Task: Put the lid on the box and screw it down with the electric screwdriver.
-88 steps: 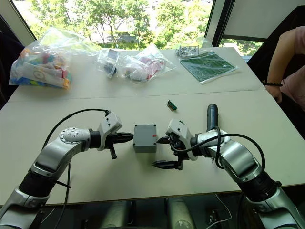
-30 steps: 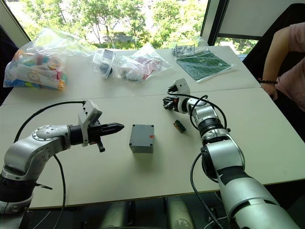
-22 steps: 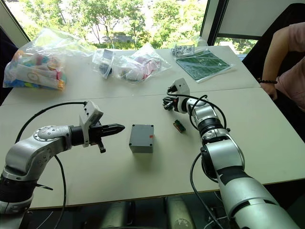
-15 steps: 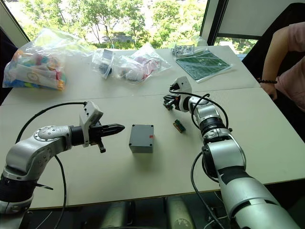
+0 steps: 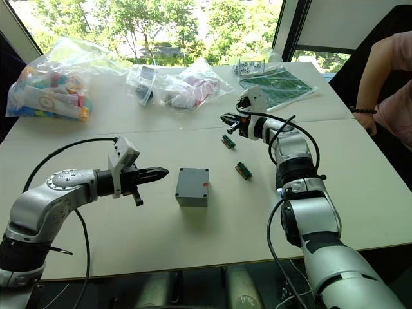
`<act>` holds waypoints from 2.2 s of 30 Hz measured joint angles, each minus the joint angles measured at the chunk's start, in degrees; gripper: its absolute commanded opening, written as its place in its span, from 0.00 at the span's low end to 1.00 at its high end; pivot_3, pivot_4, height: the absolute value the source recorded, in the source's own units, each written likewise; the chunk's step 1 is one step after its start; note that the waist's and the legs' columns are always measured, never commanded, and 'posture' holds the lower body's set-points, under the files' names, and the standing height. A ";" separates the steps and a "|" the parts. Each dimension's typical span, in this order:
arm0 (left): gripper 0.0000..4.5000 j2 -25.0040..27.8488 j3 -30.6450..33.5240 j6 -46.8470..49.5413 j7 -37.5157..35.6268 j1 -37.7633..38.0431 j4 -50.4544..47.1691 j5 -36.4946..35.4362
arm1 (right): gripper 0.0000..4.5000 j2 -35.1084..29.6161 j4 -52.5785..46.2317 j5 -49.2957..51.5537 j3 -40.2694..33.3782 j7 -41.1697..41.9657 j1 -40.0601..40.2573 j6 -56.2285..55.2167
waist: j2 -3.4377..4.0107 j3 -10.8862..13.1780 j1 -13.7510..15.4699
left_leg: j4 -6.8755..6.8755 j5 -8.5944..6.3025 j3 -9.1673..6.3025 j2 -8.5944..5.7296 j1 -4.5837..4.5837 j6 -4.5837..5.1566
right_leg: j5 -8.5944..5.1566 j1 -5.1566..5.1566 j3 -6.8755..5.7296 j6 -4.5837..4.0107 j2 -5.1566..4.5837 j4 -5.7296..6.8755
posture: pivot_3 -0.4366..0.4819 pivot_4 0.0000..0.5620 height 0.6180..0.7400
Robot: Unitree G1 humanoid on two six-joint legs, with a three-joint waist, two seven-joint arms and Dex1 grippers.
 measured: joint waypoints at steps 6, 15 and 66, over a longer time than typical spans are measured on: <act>0.00 4.78 1.12 2.03 -4.39 -0.17 -3.53 -4.35 | 0.00 -7.28 -32.08 8.95 1.51 5.23 16.67 14.36 | 0.03 0.02 -0.43 | -0.02 0.00 0.05 0.01 0.08 0.00 | -0.07 0.00 0.01 0.02 0.00 0.01 | 0.48 0.27 1.00; 0.00 6.19 -0.72 2.22 -7.75 -0.32 -3.40 -5.27 | 0.00 -6.83 -42.47 13.01 4.48 1.15 20.78 20.52 | 0.03 0.01 -0.23 | 0.05 0.01 0.03 0.02 0.06 0.00 | -0.23 0.03 0.04 -0.12 0.06 -0.04 | 0.48 0.27 1.00; 0.00 4.45 -2.02 1.19 -5.31 0.13 -3.05 -3.89 | 0.70 -5.66 -35.26 9.13 11.26 -0.82 19.54 14.90 | 0.02 0.01 -0.25 | 0.06 0.01 0.05 0.00 0.07 0.00 | -0.24 0.02 0.04 -0.09 0.02 -0.02 | 0.48 0.27 1.00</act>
